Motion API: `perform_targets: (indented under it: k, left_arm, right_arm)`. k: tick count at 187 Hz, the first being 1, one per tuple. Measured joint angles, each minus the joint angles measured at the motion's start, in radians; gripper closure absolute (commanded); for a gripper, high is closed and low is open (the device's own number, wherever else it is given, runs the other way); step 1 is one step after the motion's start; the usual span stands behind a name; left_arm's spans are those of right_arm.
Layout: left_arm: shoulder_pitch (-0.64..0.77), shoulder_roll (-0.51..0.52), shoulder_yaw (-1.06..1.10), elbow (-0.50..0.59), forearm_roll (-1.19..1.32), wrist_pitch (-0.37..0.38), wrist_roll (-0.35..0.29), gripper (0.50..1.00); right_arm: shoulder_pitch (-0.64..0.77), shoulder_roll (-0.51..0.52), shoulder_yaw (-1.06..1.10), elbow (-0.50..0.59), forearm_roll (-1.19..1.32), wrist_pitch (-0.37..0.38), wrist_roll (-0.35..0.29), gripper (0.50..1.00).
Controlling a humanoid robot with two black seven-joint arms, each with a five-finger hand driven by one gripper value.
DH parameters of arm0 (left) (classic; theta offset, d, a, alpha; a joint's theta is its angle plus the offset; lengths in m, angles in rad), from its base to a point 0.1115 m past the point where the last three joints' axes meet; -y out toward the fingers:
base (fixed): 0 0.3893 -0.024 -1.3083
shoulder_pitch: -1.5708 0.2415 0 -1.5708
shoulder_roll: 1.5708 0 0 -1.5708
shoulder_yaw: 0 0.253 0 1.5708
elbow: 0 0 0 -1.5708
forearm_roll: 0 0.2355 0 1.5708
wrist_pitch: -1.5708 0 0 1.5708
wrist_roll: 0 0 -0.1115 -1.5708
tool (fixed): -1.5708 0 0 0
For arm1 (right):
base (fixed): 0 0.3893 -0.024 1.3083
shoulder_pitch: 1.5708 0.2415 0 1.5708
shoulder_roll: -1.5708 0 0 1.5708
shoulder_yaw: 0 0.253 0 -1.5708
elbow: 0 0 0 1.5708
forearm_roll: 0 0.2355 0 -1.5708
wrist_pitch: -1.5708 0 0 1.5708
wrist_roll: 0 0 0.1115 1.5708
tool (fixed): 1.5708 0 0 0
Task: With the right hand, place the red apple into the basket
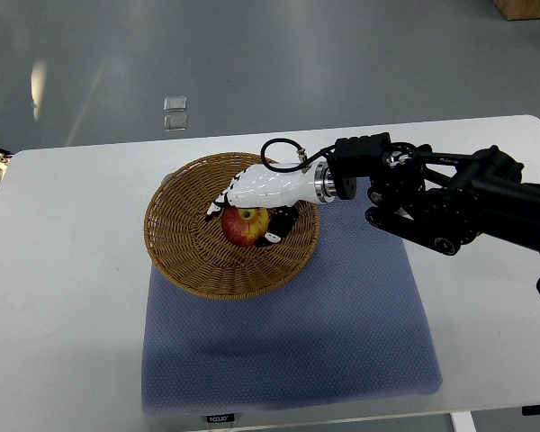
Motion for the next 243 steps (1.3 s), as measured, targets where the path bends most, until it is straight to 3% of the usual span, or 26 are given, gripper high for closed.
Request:
perform_targets:
  k: [121, 199, 243]
  left_arm:
    - [0.0, 0.0, 0.0, 0.0, 0.0, 0.0, 0.0, 0.5]
    - [0.0, 0.0, 0.0, 0.0, 0.0, 0.0, 0.0, 0.5]
    - [0.0, 0.0, 0.0, 0.0, 0.0, 0.0, 0.0, 0.5]
  right_arm:
    - [0.016, -0.018, 0.017, 0.0, 0.01, -0.009, 0.004, 0.591]
    - [0.037, -0.142, 0.032, -0.015, 0.017, -0.055, 0.013, 0.589]
    - [-0.027, -0.146, 0.157, -0.092, 0.224, -0.077, 0.003, 0.589]
